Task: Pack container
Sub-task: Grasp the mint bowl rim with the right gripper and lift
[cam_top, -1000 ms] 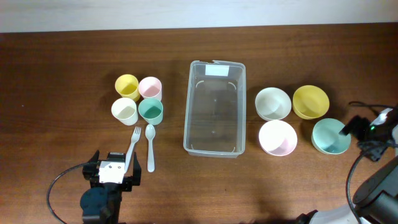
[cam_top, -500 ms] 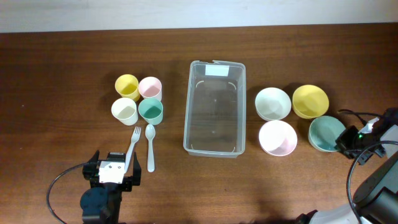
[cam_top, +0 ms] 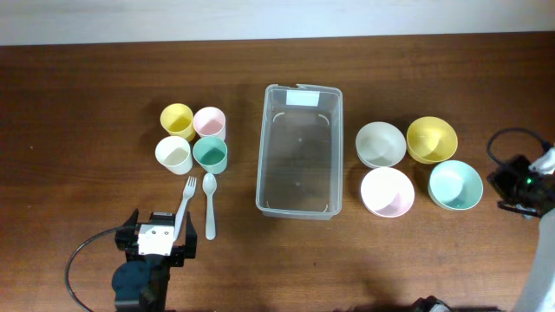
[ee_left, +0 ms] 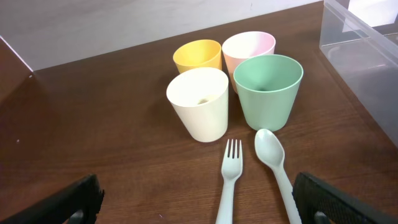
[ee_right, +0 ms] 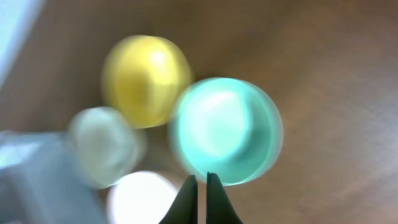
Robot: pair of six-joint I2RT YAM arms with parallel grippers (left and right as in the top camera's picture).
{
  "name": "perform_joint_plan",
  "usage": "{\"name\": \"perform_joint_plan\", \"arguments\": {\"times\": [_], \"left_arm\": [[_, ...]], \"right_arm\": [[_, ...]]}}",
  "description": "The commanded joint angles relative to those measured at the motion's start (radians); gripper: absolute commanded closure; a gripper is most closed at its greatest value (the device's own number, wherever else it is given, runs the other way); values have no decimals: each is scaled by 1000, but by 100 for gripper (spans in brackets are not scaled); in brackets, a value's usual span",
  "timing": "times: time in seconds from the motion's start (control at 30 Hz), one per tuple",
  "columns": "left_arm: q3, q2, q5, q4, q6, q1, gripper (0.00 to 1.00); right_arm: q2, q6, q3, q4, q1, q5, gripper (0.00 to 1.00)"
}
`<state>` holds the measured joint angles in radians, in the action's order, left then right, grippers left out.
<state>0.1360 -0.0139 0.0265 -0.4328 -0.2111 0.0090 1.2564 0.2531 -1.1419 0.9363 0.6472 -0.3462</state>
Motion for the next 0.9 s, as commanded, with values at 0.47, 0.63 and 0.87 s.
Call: {"name": "perform_joint_plan", "arguments": {"times": [0.47,0.63,0.87], "left_arm": [[-9,7,-11,2,16,0,0],[-9,7,-11,2,16,0,0],[-9,7,-11,2,16,0,0]], "right_arm": [[373,13,-43,21,-53,267,28],[541,-31,-43,-18,2,163,29],[669,-66,-41,-101,14,61,58]]}}
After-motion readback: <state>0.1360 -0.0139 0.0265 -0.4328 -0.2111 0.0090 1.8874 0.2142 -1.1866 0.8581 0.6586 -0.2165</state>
